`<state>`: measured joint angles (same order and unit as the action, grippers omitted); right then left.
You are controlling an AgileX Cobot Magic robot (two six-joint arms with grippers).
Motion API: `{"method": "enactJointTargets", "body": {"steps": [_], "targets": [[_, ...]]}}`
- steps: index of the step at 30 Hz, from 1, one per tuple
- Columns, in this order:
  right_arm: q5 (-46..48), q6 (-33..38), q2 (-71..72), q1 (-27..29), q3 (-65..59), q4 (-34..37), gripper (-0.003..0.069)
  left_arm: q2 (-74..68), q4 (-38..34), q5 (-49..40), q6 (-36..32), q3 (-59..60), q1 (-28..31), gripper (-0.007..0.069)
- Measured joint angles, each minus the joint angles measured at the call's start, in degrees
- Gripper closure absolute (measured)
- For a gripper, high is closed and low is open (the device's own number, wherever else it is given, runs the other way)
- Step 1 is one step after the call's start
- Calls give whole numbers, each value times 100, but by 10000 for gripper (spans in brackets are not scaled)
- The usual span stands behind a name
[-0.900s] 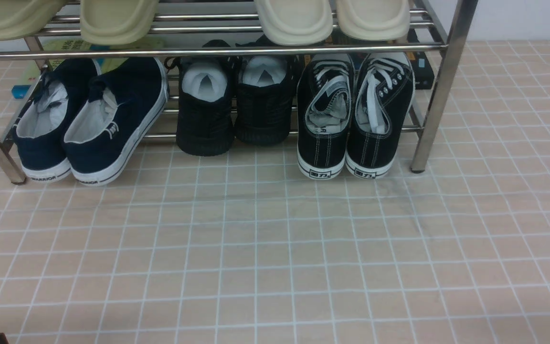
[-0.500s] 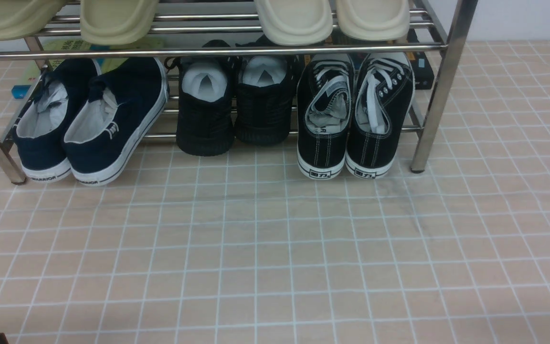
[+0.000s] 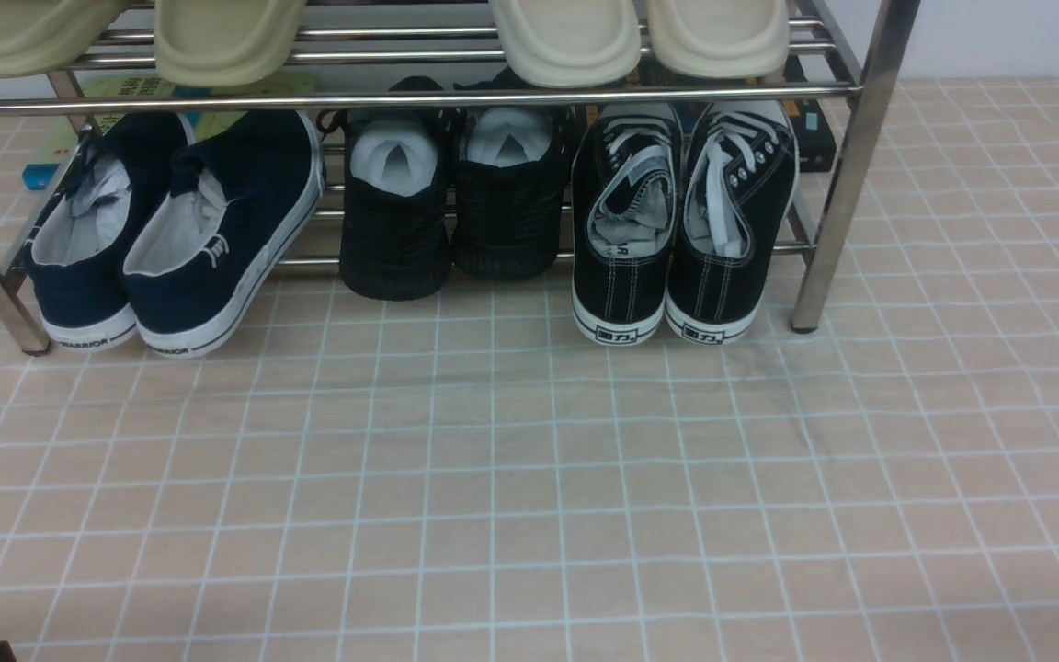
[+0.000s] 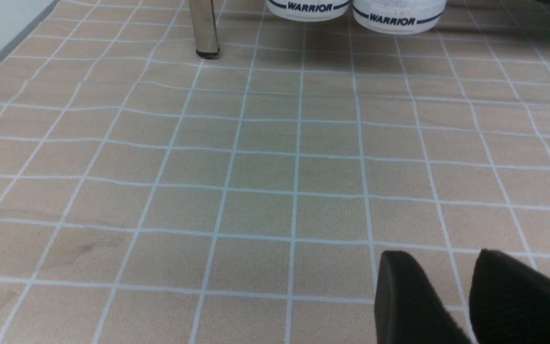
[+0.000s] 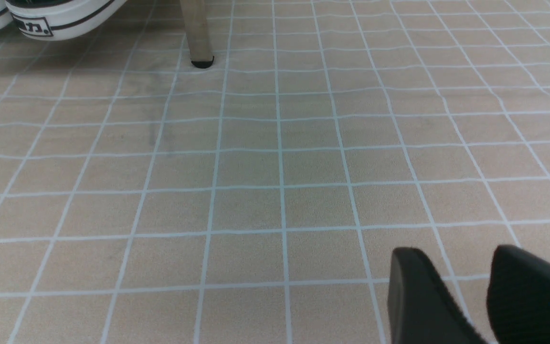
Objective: Take the shoes off the shelf from the light coffee tablecloth by hand.
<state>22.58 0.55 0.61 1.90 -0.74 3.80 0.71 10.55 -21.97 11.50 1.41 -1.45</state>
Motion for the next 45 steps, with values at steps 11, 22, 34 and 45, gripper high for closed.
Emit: {"method": "enactJointTargets", "body": {"steps": [11,22,34,45], "targets": [[-52,-20,0,0,-5,7,419,0,0,0,0,0,0,385],[-170,-1582,0,0,-65,2788,419,0,0,0,0,0,0,385],[191,-363,-204,0,981,2830,547,0,0,0,0,0,0,385],[3167,-237,-3956,0,4308,939,659,0,0,0,0,0,0,385]]}}
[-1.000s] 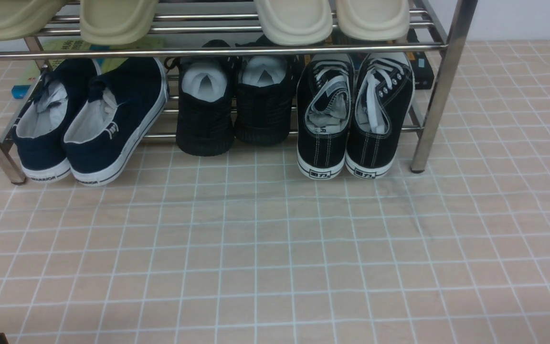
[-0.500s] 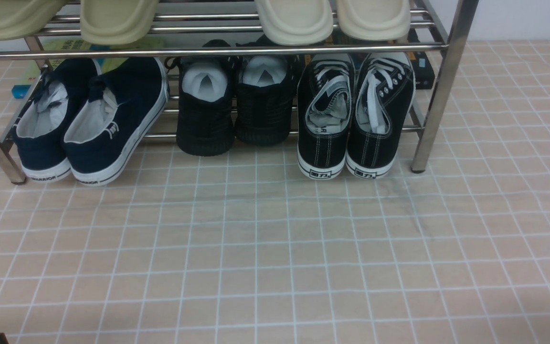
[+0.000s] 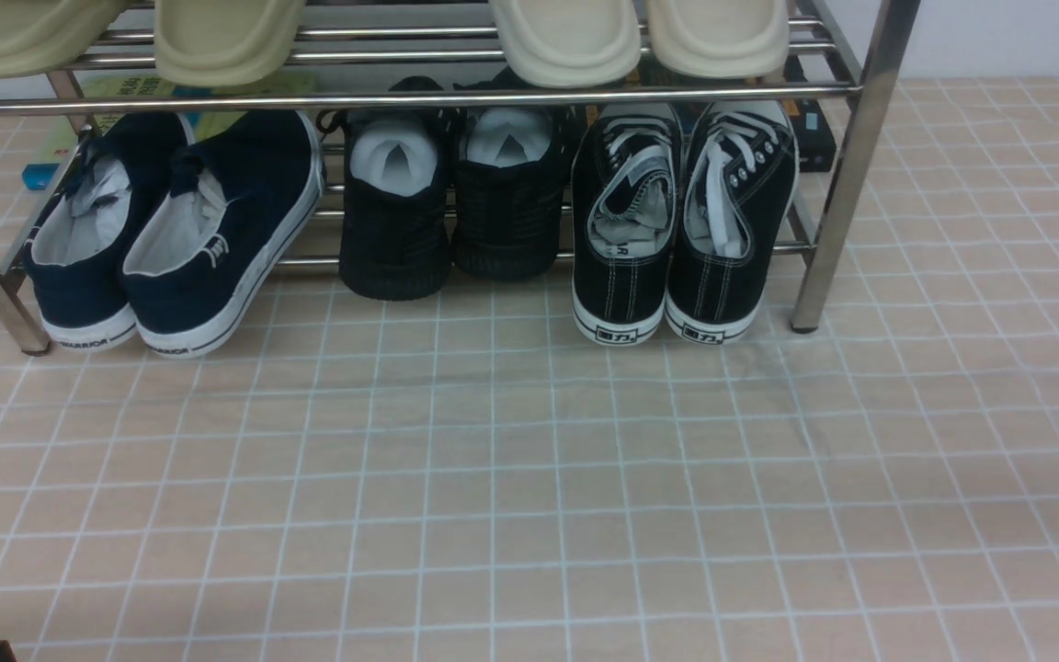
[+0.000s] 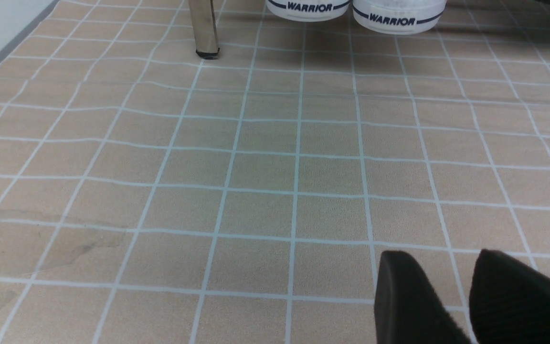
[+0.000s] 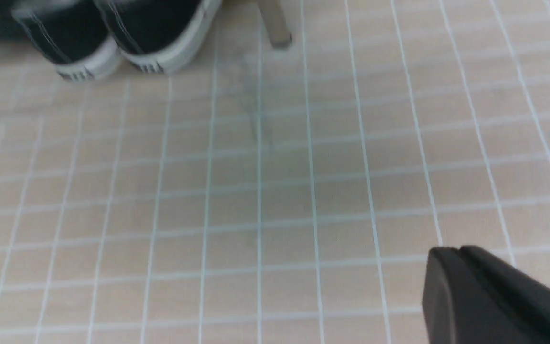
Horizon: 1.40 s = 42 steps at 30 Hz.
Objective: Take the shoes off the shelf from the light coffee tablecloth by hand.
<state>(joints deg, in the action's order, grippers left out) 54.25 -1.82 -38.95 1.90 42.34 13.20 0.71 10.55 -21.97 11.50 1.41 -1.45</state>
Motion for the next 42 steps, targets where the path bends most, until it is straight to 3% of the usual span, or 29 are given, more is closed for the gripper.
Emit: {"method": "enactJointTargets", "body": {"steps": [3,6,7,10,14,18,24,29,37,42], "targets": [[559,351,-885,-6,530,391,659,0,0,0,0,0,0,385],[779,1109,-1524,-198,856,1415,659,0,7,0,0,0,0,385],[800,1464,-1841,-398,977,1992,658,0,16,0,0,0,0,385],[720,1737,-2543,-1000,1328,2540,657,0,16,0,0,0,0,385],[562,1486,-3304,-1892,1961,2196,656,0,34,0,0,0,0,385],[552,581,-4244,-2717,3005,1017,651,0,39,0,0,0,0,385],[564,-571,-5430,-3311,4434,-365,608,0,39,0,0,0,0,385],[401,-1045,-6266,-3416,5501,-521,532,0,39,0,0,0,0,385],[61,-1098,-7469,-3416,6737,-648,344,0,41,0,0,0,0,385],[-42,-1098,-7905,-3416,7062,-664,310,0,41,0,0,0,0,385]]}}
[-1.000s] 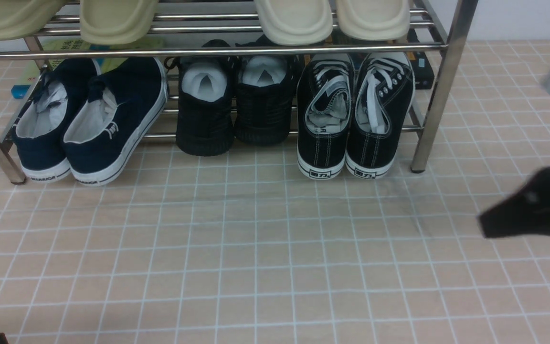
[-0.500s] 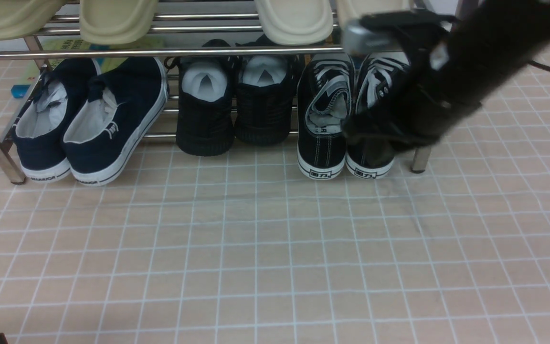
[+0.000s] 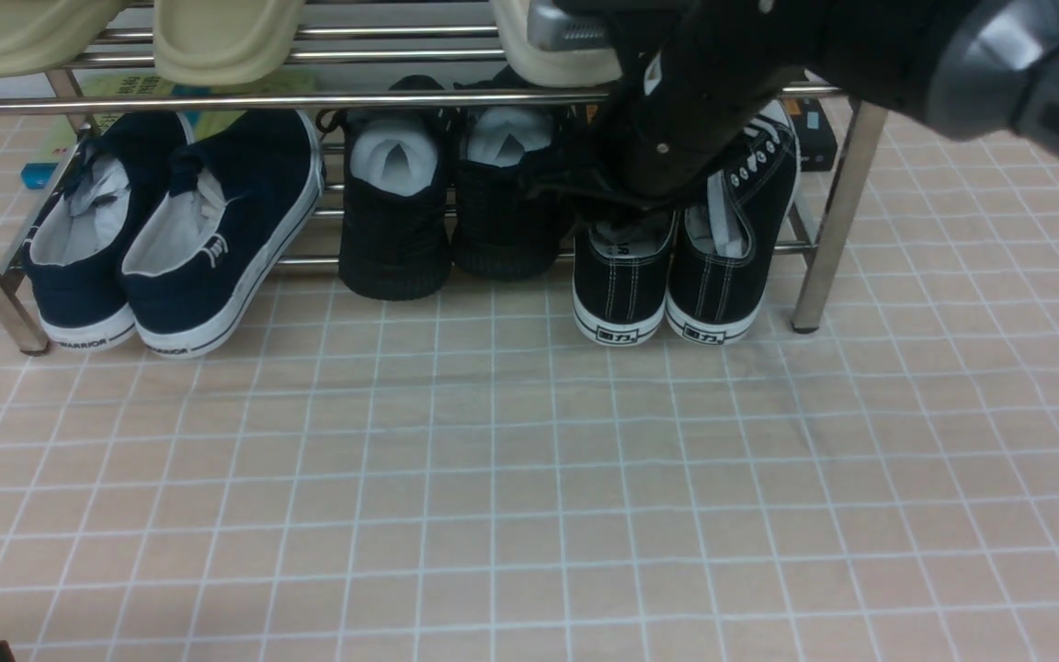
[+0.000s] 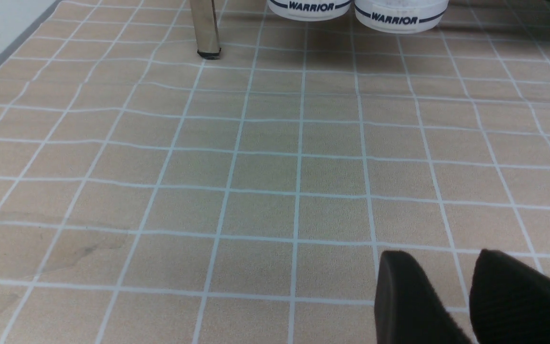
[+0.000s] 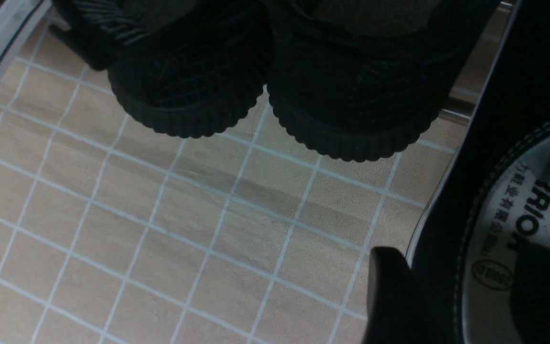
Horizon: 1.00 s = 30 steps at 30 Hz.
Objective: Take the shoes off the shelf from the light coffee tablecloth by hand.
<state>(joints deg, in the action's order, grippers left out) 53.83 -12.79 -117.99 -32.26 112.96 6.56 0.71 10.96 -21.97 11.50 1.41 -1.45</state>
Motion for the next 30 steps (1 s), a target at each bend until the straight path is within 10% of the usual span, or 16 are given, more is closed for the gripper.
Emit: {"method": "enactJointTargets", "body": {"steps": [9,19,30], "targets": [[-127,0,-298,0,22,-161,325,0,17,0,0,0,0,385],[-163,40,-371,0,50,-257,648,0,17,0,0,0,0,385],[902,72,-383,6,902,-122,656,0,22,0,0,0,0,385]]}}
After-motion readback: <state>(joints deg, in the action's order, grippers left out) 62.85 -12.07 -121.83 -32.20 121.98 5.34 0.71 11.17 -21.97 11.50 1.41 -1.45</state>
